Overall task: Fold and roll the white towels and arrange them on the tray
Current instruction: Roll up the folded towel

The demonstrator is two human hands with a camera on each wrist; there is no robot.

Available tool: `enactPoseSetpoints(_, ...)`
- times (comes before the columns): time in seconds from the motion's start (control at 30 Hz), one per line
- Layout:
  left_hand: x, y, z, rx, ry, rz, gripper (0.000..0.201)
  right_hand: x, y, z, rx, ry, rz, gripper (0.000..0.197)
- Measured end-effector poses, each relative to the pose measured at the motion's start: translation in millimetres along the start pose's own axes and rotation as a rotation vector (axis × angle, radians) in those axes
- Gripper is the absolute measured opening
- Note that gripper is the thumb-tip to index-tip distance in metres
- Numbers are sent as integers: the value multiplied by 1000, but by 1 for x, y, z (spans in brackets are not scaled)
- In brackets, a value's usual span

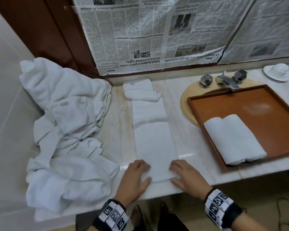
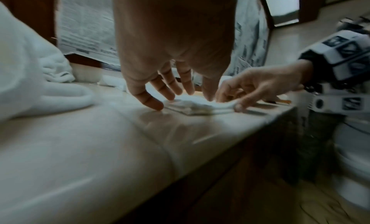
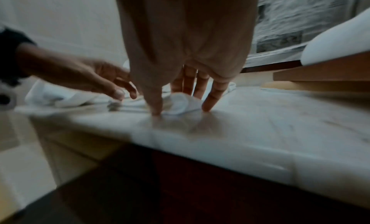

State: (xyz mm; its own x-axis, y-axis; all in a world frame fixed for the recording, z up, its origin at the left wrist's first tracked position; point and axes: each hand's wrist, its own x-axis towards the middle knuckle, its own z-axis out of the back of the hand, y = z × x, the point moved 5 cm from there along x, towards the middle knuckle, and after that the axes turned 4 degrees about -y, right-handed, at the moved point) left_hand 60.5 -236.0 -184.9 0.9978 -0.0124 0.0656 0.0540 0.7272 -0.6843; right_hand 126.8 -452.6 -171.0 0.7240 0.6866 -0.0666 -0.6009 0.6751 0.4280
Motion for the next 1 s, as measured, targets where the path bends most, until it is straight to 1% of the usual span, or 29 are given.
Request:
enactPoseSetpoints(0.07, -6, -4, -6, 82, 68, -60, 40, -2, 1, -2, -67, -40, 41, 40)
enactPoseSetpoints(0.13, -5, -8, -10, 165, 71, -61, 40, 1, 5, -3, -111, -85, 78, 41)
enactPoseSetpoints(0.2, -1, -15, -13, 273, 72, -39, 40, 5, 10, -3, -189, -128, 92, 40)
enactPoseSetpoints(0.3, 4, -28, -20, 439, 111, 64, 47, 15, 13, -5, -259, -78, 63, 40)
enactPoseSetpoints(0.33, 5, -31, -21, 468, 120, 107, 49, 18, 12, -4, -255, -68, 51, 38)
enactPoseSetpoints(0.4, 8, -36, -23, 491, 114, 158, 52, 25, 5, 1, -132, -34, -5, 27)
enactPoseSetpoints(0.43, 9, -38, -24, 496, 108, 175, 51, 27, -1, 5, -64, -12, -46, 19)
enactPoseSetpoints(0.5, 12, -40, -24, 500, 93, 199, 44, 32, -9, 14, 45, 16, -122, 13)
enactPoseSetpoints(0.57, 14, -39, -24, 470, 79, 215, 35, 37, -14, 21, 119, 23, -166, 13)
enactPoseSetpoints(0.63, 18, -33, -21, 360, 61, 223, 28, 38, -15, 24, 154, 75, -173, 20)
enactPoseSetpoints(0.7, 21, -25, -15, 215, 48, 228, 25, 33, -15, 22, 107, 156, -121, 31)
enactPoseSetpoints(0.73, 21, -20, -12, 158, 46, 234, 24, 30, -15, 19, 37, 169, -71, 31)
enactPoseSetpoints(0.8, 19, -14, -5, 98, 39, 256, 21, 26, -13, 15, -33, 147, -14, 22)
enactPoseSetpoints(0.83, 17, -12, -2, 86, 32, 270, 17, 25, -14, 14, -16, 131, -22, 20)
enactPoseSetpoints(0.9, 13, -9, 0, 40, 3, 319, 12, 28, -22, 14, 75, 134, -93, 22)
enactPoseSetpoints(1.0, 13, -5, 1, -45, -39, 423, 16, 34, -34, 20, 248, 113, -209, 22)
